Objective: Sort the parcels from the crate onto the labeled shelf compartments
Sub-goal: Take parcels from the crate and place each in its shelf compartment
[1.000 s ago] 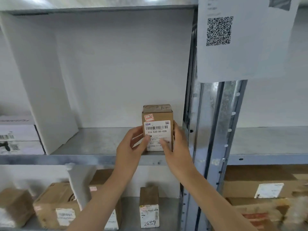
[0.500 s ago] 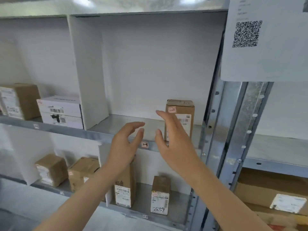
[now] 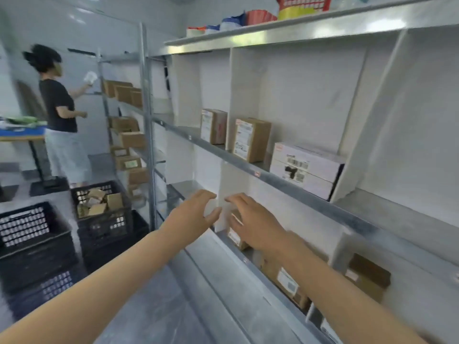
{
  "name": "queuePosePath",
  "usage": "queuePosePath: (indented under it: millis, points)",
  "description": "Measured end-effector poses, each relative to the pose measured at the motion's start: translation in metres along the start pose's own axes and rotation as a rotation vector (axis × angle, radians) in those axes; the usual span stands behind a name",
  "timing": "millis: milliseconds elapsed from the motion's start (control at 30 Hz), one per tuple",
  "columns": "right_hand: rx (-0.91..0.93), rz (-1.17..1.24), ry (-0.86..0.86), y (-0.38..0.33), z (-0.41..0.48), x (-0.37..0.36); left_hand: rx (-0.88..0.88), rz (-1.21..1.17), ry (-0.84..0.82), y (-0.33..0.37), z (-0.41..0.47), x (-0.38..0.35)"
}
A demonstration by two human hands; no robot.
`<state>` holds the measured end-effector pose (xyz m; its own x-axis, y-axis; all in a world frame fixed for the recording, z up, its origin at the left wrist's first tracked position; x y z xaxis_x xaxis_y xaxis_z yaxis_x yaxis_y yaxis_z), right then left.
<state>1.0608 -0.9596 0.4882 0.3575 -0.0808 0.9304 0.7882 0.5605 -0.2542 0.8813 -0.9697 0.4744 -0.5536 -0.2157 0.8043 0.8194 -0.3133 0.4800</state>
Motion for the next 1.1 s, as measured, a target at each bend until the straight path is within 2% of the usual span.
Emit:
queuePosePath:
  millis: [233,500,767,1100]
  points:
    - [0.192,-0.014,-0.226,-0.107,0.113,-0.102,0.208,0.163,0.020,-0.164,-0.040,0.076]
    - [0.250,0.026,-0.309,-0.180,0.213,-0.184,0.365,0.237,0.028,-0.295,-0.073,0.123]
    - [0.223,0.111,-0.389,-0.189,0.298,-0.237,0.456,0.221,0.033,-0.379,-0.042,0.123]
    - [0.266,0.247,-0.426,-0.159,0.439,-0.293,0.552,0.252,0.024,-0.453,0.081,0.095]
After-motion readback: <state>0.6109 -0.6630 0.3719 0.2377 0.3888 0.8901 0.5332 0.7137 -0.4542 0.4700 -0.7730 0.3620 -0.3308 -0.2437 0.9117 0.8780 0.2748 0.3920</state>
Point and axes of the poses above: each hand's wrist, its own z-axis towards the middle knuckle, its own x-axis out of the back of the hand, y = z × x, the point moved 1 cm from there along z, towards the middle knuckle, and after that the axes turned 3 degrees about -y, right-handed, at the moved point
